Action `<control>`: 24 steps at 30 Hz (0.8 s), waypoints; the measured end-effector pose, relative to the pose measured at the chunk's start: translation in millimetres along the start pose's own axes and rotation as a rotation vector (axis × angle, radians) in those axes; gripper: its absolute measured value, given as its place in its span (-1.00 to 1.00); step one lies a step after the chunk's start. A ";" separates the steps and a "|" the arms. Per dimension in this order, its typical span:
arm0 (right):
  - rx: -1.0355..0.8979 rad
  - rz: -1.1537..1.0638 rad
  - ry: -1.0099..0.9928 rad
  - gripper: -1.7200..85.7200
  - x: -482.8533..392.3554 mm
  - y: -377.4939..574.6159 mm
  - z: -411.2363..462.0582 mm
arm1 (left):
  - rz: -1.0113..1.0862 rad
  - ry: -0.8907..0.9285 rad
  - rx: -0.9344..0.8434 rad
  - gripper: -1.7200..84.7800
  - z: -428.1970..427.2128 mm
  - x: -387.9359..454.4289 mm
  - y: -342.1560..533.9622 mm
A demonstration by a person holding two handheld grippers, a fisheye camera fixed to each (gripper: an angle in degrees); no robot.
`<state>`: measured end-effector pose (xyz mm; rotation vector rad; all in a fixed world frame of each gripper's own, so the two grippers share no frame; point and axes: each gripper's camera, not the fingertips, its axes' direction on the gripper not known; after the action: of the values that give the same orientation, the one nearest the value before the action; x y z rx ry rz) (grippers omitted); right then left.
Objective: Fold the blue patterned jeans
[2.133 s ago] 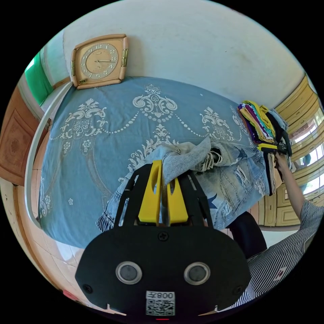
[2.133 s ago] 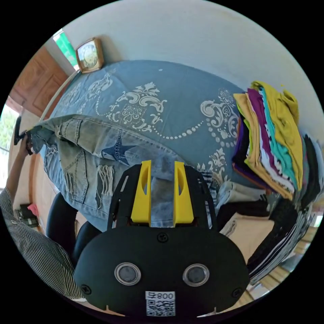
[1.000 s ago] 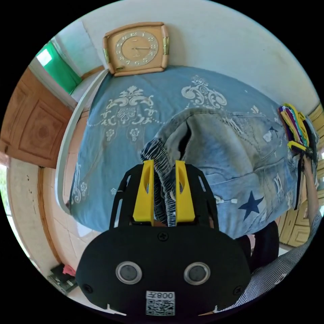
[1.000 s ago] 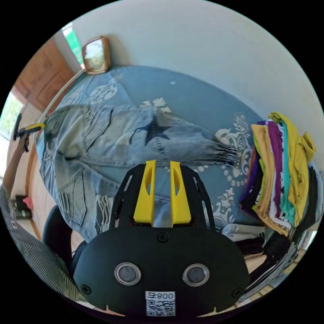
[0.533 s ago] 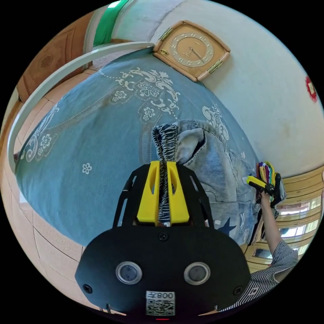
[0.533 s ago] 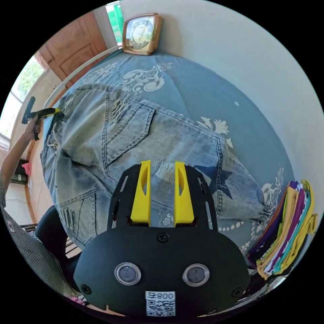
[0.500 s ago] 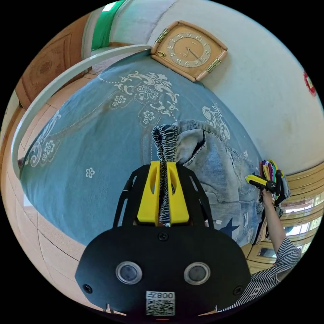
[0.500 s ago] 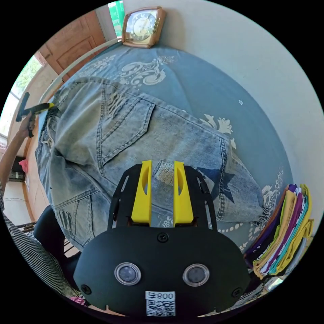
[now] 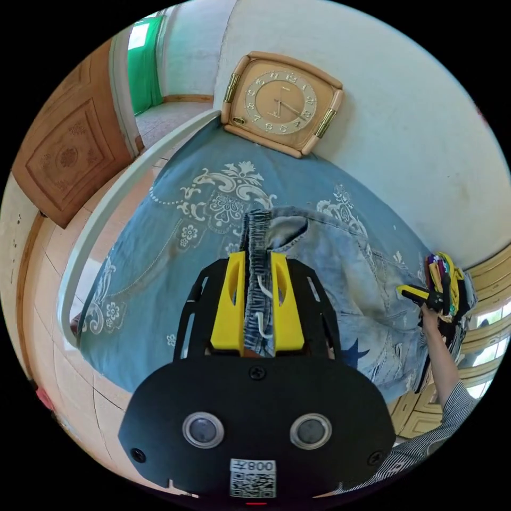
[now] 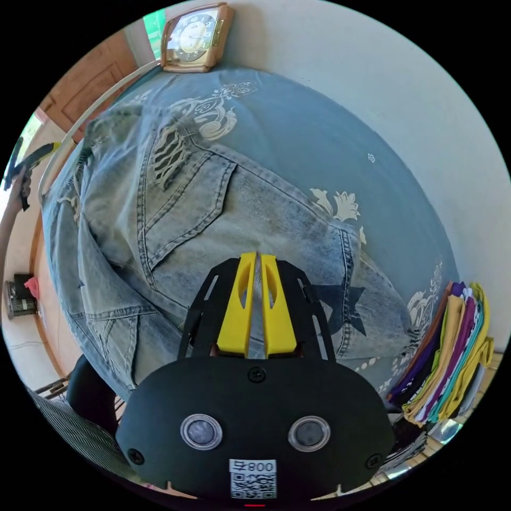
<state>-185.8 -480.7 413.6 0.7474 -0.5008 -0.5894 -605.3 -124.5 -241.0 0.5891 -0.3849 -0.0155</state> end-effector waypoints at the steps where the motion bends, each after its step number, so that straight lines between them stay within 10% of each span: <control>1: 0.014 0.001 -0.003 -0.84 -0.8 8.8 -4.2 | -0.006 0.018 -0.006 -0.74 0.6 -5.9 11.2; 9: 0.177 -0.398 -0.353 -0.71 -174.1 161.7 -78.4 | -0.285 0.301 -0.187 -0.68 49.1 -65.5 153.9; 24: 0.030 -0.568 -0.110 -0.91 -322.4 219.9 -97.6 | -0.340 0.438 0.029 -0.94 36.3 -62.7 178.6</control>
<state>-292.5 -94.3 448.1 0.8944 -0.3957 -1.1584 -693.4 12.6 -138.0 0.6622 0.1430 -0.2037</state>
